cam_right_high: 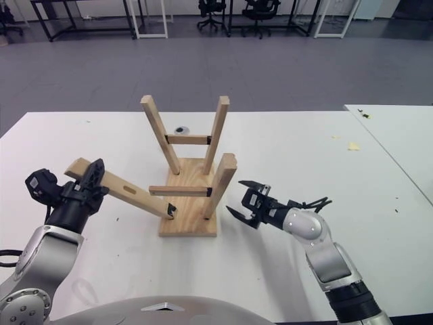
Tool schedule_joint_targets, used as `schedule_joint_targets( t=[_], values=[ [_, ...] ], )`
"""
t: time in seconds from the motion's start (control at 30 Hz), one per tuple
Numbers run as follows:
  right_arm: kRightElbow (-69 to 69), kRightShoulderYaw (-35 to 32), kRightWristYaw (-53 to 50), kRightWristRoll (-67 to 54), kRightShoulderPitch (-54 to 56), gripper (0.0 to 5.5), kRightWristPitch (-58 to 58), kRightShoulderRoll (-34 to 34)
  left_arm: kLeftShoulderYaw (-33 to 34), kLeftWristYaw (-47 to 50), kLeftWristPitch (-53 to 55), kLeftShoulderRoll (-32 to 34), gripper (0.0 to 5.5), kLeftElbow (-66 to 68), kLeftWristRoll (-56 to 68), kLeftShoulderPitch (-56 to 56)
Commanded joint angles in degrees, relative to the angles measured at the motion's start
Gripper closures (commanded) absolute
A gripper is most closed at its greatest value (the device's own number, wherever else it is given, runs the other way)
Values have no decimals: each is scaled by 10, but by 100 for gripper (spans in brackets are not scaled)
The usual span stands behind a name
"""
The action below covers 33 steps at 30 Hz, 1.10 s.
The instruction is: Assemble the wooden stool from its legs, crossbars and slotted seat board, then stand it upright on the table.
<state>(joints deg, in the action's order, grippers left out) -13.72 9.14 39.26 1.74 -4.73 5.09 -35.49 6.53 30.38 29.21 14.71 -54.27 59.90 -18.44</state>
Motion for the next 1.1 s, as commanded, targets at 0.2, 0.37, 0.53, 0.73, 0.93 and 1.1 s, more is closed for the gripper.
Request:
schedule_joint_targets(
  t=[0.2,0.37,0.53,0.73,0.93,1.1],
  values=[
    [-70,-107,10,-100,159,142,171,-15,-74,68,101,23,447,-31,-148,-28],
    [-143,-183,-63,-250,311,142,333,46,-123,74,147,41,446,-20,-213,19],
    [-250,-227,-209,-447,445,142,530,132,-184,91,170,33,446,-50,-287,22],
    [-322,-159,-323,-563,485,142,656,168,-238,93,183,18,445,-50,-358,40],
    [-340,109,-306,-414,495,142,681,26,-296,70,212,10,444,-25,-423,82],
    [-291,285,-325,-299,500,142,679,15,-310,63,231,-20,444,-20,-449,98]
  ],
)
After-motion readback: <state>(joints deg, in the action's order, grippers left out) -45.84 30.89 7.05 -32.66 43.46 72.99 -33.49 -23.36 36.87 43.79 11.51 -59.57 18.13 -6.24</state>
